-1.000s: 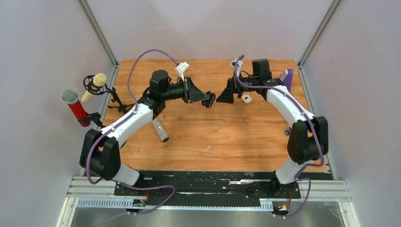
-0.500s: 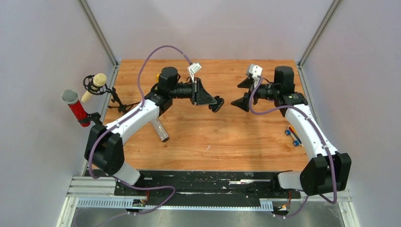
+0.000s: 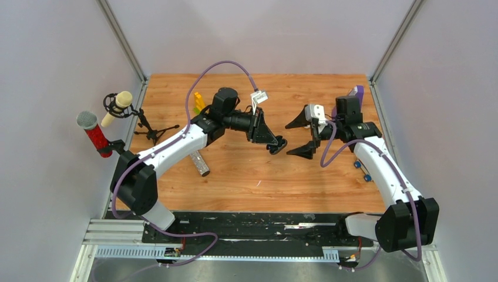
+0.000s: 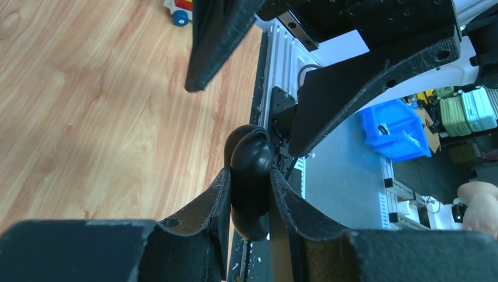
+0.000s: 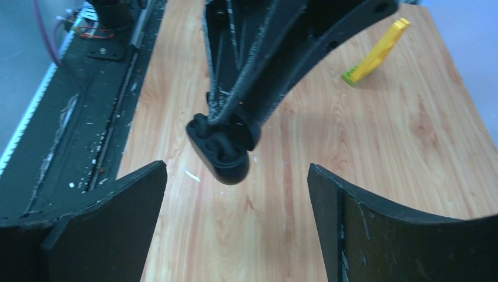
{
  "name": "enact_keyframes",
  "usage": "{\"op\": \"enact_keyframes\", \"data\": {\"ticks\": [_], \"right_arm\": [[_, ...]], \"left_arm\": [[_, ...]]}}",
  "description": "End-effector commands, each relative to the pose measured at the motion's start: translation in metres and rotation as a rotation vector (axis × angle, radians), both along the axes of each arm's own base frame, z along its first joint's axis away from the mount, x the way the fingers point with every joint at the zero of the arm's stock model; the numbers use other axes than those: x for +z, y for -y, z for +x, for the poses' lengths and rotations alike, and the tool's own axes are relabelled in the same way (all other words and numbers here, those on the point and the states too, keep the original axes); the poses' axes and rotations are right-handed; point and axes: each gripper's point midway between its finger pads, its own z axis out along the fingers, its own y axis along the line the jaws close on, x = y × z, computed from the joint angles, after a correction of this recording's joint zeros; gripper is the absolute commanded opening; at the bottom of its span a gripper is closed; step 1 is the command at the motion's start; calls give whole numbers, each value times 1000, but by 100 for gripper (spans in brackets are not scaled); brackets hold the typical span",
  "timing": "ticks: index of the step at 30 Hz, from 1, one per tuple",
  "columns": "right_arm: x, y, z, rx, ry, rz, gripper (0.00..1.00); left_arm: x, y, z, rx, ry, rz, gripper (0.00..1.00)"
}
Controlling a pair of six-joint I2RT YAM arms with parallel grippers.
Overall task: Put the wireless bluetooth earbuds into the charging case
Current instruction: Close the charging case.
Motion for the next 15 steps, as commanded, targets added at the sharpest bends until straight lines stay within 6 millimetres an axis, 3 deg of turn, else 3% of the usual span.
{"op": "enact_keyframes", "data": {"ticks": [1, 7, 15], "right_arm": [[12, -6, -28, 115, 18, 87, 92], [9, -7, -31, 138, -22, 109, 89], [-1, -10, -21, 135, -83, 96, 81]], "left_arm": [[21, 5, -6, -54, 77, -47, 32], [25, 4, -10, -68, 80, -59, 32], [30, 4, -16, -97, 80, -76, 33]]}}
